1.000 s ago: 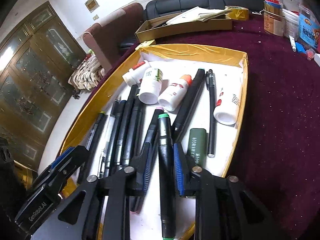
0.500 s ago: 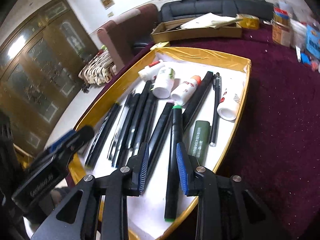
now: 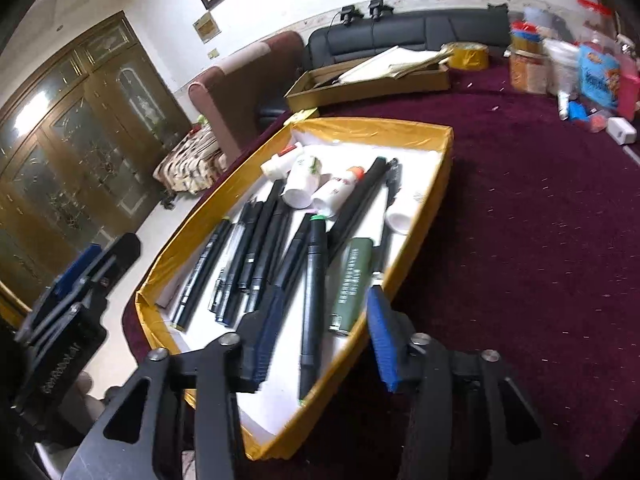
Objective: Organize rigid objects
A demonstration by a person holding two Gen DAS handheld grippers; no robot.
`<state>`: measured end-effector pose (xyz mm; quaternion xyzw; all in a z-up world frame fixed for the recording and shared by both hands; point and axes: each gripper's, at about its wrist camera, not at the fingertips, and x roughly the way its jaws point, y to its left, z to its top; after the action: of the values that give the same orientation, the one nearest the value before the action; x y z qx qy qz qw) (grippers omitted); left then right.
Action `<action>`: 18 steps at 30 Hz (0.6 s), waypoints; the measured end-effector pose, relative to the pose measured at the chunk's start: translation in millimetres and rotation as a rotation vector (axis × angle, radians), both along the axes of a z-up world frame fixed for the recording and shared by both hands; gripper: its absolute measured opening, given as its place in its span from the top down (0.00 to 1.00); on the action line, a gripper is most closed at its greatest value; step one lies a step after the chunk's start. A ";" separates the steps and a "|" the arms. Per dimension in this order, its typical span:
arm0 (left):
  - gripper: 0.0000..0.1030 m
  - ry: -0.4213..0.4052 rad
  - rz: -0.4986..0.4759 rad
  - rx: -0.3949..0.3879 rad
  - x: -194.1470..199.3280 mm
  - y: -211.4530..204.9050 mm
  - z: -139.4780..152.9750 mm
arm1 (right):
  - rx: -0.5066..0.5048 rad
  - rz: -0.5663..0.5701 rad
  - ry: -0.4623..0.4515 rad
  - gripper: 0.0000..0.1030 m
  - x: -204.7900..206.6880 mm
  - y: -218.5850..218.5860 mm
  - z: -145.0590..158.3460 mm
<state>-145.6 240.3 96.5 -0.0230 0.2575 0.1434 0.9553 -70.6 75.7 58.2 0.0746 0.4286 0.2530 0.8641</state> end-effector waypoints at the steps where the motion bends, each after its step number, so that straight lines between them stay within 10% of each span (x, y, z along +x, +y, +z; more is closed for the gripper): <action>1: 0.25 -0.010 0.000 0.011 -2.4 -3.2 2.8 | -0.001 -0.004 -0.013 0.55 -2.3 -2.9 1.4; 7: 0.20 -0.093 0.042 0.079 -21.4 -19.5 19.8 | -0.001 -0.026 -0.070 0.55 -14.8 -19.9 9.7; 14: 0.00 -0.420 0.097 0.103 -83.5 -37.6 53.7 | -0.022 -0.041 -0.209 0.51 -38.2 -31.3 25.1; 18: 0.00 -0.386 0.003 0.018 -75.4 -36.5 71.6 | -0.039 -0.081 -0.323 0.41 -53.5 -38.3 37.4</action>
<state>-221.0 203.8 168.1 -0.0419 0.0682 0.1399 0.9869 -124.1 37.3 95.6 0.0335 0.2854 0.2184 0.9326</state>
